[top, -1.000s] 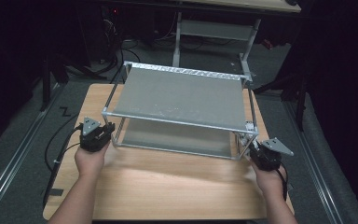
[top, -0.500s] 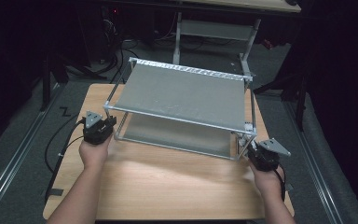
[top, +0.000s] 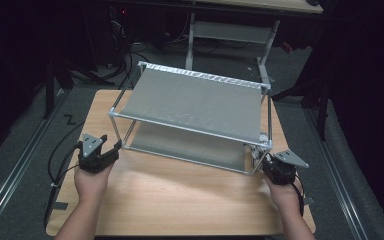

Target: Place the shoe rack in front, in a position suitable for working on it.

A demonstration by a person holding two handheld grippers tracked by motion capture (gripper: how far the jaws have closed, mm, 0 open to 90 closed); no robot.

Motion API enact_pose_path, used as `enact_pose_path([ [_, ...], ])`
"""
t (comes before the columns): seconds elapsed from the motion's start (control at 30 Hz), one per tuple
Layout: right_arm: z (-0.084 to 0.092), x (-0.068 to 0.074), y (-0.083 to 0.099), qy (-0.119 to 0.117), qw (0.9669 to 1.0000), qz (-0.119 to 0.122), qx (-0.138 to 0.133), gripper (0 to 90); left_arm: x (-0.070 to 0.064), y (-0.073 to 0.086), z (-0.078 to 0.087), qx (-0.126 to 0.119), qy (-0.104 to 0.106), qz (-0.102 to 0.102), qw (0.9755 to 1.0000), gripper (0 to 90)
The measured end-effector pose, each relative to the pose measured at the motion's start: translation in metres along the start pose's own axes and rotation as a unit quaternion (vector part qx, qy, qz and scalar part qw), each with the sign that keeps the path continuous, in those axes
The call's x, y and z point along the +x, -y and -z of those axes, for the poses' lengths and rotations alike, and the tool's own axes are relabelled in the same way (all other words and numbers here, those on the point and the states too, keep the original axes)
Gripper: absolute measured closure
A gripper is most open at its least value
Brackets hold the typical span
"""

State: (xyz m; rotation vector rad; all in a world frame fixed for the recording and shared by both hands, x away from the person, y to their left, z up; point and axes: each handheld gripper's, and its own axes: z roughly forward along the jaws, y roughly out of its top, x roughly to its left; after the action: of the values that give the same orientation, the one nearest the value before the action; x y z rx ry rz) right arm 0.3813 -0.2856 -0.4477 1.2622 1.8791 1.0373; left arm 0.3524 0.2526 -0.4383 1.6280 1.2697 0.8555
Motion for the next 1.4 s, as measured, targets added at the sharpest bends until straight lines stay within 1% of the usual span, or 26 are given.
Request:
enact_pose_path([
  [0.07, 0.000, 0.003, 0.000, -0.003, 1.0000, 0.003, 0.000, 77.6, -0.009, 0.003, 0.007, 0.001, 0.006, 0.007, 1.0000, 44.3],
  [0.13, -0.001, 0.007, 0.000, -0.006, 1.0000, 0.006, 0.002, 77.6, -0.018, 0.006, 0.012, 0.001, 0.016, 0.012, 0.9998, 44.4],
  [0.2, -0.001, 0.012, 0.000, -0.012, 0.9999, 0.010, 0.004, 77.6, -0.026, 0.009, 0.014, 0.002, 0.019, 0.009, 0.9998, 44.4],
  [0.27, -0.001, 0.018, 0.001, -0.018, 0.9997, 0.012, 0.007, 77.6, -0.034, 0.014, 0.015, -0.003, 0.032, 0.019, 0.9993, 44.4],
  [0.37, -0.001, 0.030, 0.001, -0.032, 0.9993, 0.017, 0.010, 77.6, -0.043, 0.021, 0.014, 0.007, 0.044, 0.027, 0.9986, 44.7],
  [0.43, -0.001, 0.040, 0.000, -0.042, 0.9987, 0.025, 0.009, 77.6, -0.049, 0.024, 0.015, 0.011, 0.058, 0.031, 0.9978, 44.7],
  [0.5, -0.002, 0.049, -0.001, -0.057, 0.9979, 0.030, 0.010, 77.6, -0.056, 0.025, 0.017, 0.007, 0.077, 0.033, 0.9965, 44.7],
  [0.57, -0.003, 0.061, -0.002, -0.072, 0.9967, 0.035, 0.011, 77.6, -0.065, 0.024, 0.018, 0.004, 0.089, 0.021, 0.9958, 44.7],
  [0.67, -0.001, 0.078, -0.005, -0.089, 0.9947, 0.049, 0.017, 77.6, -0.080, 0.024, 0.017, 0.006, 0.112, 0.008, 0.9936, 44.6],
  [0.73, 0.002, 0.087, -0.008, -0.102, 0.9935, 0.051, 0.011, 77.6, -0.090, 0.024, 0.017, 0.002, 0.127, 0.001, 0.9919, 44.3],
  [0.77, 0.004, 0.092, -0.009, -0.110, 0.9925, 0.054, 0.006, 77.6, -0.093, 0.024, 0.017, 0.002, 0.130, -0.004, 0.9915, 44.1],
  [0.83, 0.006, 0.099, -0.010, -0.121, 0.9910, 0.057, 0.005, 77.6, -0.099, 0.024, 0.017, 0.001, 0.138, -0.014, 0.9904, 43.9],
  [0.9, 0.007, 0.103, -0.010, -0.128, 0.9896, 0.064, 0.004, 77.6, -0.105, 0.024, 0.016, 0.002, 0.147, -0.019, 0.9890, 43.8],
  [0.97, 0.006, 0.102, -0.010, -0.124, 0.9900, 0.067, 0.004, 77.6, -0.110, 0.024, 0.016, 0.003, 0.157, -0.021, 0.9874, 43.7],
  [1.03, 0.004, 0.095, -0.008, -0.114, 0.9915, 0.062, 0.005, 77.6, -0.115, 0.024, 0.015, 0.003, 0.169, -0.020, 0.9853, 43.6],
  [1.07, 0.003, 0.089, -0.007, -0.107, 0.9926, 0.059, 0.007, 77.6, -0.118, 0.024, 0.014, 0.004, 0.179, -0.019, 0.9837, 43.4],
  [1.1, 0.002, 0.082, -0.006, -0.099, 0.9936, 0.054, 0.008, 77.6, -0.122, 0.023, 0.014, 0.003, 0.187, -0.020, 0.9821, 43.4],
  [1.13, 0.001, 0.073, -0.004, -0.085, 0.9951, 0.049, 0.010, 77.6, -0.124, 0.023, 0.014, 0.004, 0.193, -0.022, 0.9809, 43.5],
  [1.17, 0.000, 0.067, -0.002, -0.076, 0.9959, 0.047, 0.011, 77.6, -0.127, 0.022, 0.013, 0.007, 0.201, -0.024, 0.9793, 43.6],
  [1.23, -0.002, 0.049, 0.002, -0.054, 0.9979, 0.031, 0.016, 77.6, -0.133, 0.021, 0.012, 0.009, 0.213, -0.025, 0.9767, 43.8],
  [1.3, -0.003, 0.032, 0.007, -0.034, 0.9990, 0.019, 0.023, 77.6, -0.139, 0.020, 0.011, 0.009, 0.224, -0.027, 0.9741, 44.2],
  [1.33, -0.002, 0.024, 0.011, -0.023, 0.9992, 0.018, 0.028, 77.6, -0.142, 0.019, 0.010, 0.009, 0.227, -0.031, 0.9734, 44.3],
  [1.4, -0.001, 0.015, 0.016, -0.010, 0.9993, 0.012, 0.035, 77.6, -0.150, 0.017, 0.006, 0.009, 0.233, -0.046, 0.9714, 44.4],
])
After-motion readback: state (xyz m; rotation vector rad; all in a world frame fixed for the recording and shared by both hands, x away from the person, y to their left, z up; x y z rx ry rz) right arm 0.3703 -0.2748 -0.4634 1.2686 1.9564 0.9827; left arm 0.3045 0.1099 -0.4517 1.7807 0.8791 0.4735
